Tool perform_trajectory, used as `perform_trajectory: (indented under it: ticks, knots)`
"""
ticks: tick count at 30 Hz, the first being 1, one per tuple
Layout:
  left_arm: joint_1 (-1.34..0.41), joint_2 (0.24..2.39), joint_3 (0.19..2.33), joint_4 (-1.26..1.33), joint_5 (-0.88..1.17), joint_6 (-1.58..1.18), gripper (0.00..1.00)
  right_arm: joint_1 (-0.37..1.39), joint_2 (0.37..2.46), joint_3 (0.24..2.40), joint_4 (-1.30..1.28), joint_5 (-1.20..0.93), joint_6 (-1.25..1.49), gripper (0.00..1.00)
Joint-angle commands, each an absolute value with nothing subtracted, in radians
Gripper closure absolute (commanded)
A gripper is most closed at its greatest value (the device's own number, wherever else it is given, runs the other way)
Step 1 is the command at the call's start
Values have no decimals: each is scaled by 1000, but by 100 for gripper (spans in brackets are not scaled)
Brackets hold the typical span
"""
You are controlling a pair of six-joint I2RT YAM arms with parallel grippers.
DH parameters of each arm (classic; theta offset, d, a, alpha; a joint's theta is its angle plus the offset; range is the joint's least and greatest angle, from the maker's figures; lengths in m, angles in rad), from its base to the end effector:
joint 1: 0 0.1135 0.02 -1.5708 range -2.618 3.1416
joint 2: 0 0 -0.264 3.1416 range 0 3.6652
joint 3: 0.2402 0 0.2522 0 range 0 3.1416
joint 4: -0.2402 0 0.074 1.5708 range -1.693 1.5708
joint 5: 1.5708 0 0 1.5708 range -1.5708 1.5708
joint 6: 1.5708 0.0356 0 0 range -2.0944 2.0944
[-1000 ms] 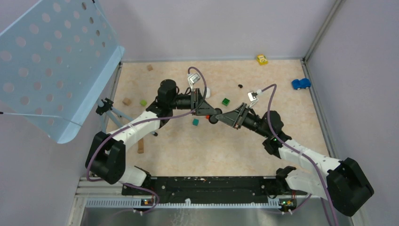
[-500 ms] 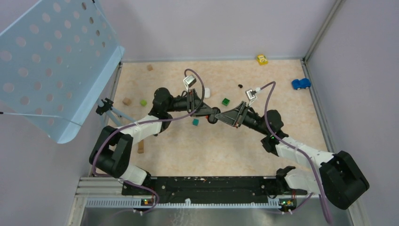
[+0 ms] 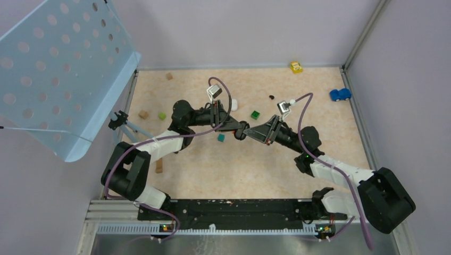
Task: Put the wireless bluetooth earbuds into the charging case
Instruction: Open the charging case to the charging case.
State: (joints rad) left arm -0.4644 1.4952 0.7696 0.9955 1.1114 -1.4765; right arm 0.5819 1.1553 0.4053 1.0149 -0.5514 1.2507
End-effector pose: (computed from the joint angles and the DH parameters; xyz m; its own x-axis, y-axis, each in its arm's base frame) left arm 0.2626 -0.1672 0.2830 -0.9442 -0.0207 -0.3287 0.3288 -0.1180 -0.9370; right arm 0.1855 0.1443 0.2593 -0.7765 0.4570 -0.4339 -0.4878 -0.0001 0.8729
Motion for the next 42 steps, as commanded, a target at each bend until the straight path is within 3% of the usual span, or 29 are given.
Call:
perform_trajectory:
  ticks: [1,8,15,21,37,42]
  knots:
    - [-467,1469,772,1079,1121,-1500,100,569,1158,404,1019,-555,1226,80]
    - [-468,1467,771,1103,1120,-1519,100,565,1170,400,1054,-560,1262,65]
    - [-468,1489,743,1236,1103,-1617,100,548,1308,358,1413,-603,1443,56]
    - [-467,1487,735,1279,1096,-1646,100,548,1378,345,1546,-605,1505,54]
    - [-464,1520,732,1435,1068,-1767,100,535,1362,334,1573,-632,1510,53]
    - [-464,1521,729,1436,1067,-1774,100,534,1338,370,1566,-690,1503,47]
